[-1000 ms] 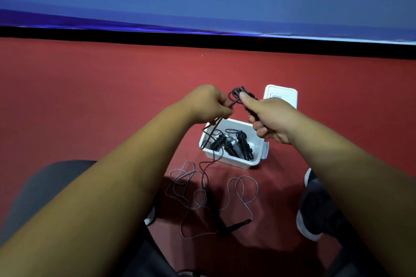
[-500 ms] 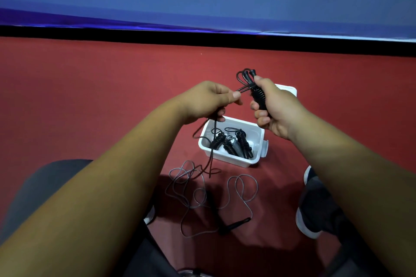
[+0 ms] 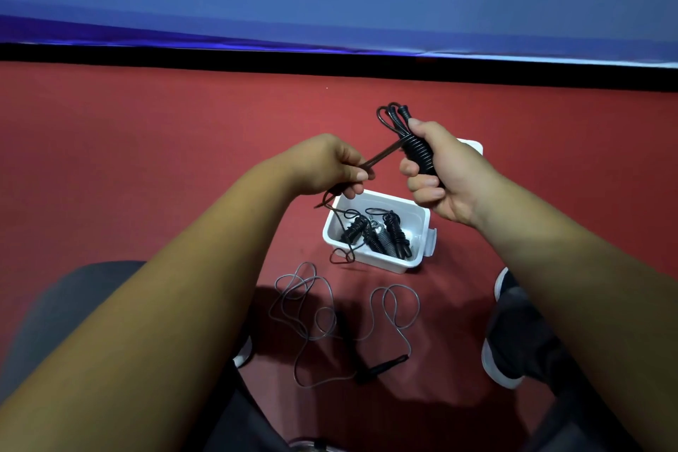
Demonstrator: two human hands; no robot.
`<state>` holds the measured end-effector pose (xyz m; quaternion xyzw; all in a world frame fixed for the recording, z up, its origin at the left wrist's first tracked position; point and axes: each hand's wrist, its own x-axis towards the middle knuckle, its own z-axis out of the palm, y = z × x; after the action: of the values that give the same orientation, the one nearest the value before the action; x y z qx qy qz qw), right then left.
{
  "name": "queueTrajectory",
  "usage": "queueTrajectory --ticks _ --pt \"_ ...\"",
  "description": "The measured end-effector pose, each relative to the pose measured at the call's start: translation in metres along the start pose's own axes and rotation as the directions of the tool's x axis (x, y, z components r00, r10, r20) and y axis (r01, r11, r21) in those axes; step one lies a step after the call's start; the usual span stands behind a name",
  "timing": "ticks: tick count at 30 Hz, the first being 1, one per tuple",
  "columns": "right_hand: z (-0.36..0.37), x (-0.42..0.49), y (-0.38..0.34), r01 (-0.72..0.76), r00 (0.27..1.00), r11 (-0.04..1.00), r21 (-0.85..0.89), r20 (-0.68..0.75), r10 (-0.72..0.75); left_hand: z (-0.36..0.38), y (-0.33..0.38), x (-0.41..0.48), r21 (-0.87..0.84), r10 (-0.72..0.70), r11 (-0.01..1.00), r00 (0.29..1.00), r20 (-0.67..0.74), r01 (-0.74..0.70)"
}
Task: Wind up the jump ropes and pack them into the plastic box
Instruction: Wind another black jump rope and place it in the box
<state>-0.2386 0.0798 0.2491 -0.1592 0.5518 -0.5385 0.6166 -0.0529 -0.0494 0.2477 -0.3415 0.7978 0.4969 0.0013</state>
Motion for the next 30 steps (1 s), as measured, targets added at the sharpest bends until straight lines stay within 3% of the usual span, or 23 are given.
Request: queueTrajectory --ticks 7,11,15,18,20,22,30 --pt "0.006 -0.01 0.001 -0.087 0.983 0.995 -0.055 0.154 0.095 0.001 -0.003 0.002 0.041 -0.033 0.999 0.997 -0.072 0.036" --pt "0.007 -0.019 -0.003 -0.159 0.941 0.977 -0.143 0.278 0.194 -0.001 -0.002 0.0 -0.12 -0.023 0.993 0.997 -0.069 0.015" --pt "0.001 -0.025 -0.003 -0.222 0.855 0.941 -0.257 0.413 0.314 -0.004 0.004 -0.004 -0.325 0.023 0.945 1.0 -0.01 -0.025" --pt "-0.004 -0.025 0.001 -0.258 0.74 0.9 -0.352 0.527 0.418 -0.004 0.007 -0.006 -0.412 0.043 0.911 0.999 0.016 -0.033" --pt "-0.006 -0.022 0.007 -0.258 0.702 0.868 -0.424 0.536 0.47 -0.004 0.008 -0.007 -0.44 0.078 0.896 0.997 0.03 -0.057" --pt "-0.007 -0.019 0.012 -0.243 0.716 0.842 -0.482 0.497 0.491 -0.005 0.009 -0.008 -0.458 0.117 0.884 0.993 0.031 -0.09" --pt "-0.003 -0.017 0.015 -0.138 0.889 0.798 -0.587 0.281 0.361 -0.008 0.015 -0.007 -0.37 0.142 0.919 0.99 -0.018 -0.138"
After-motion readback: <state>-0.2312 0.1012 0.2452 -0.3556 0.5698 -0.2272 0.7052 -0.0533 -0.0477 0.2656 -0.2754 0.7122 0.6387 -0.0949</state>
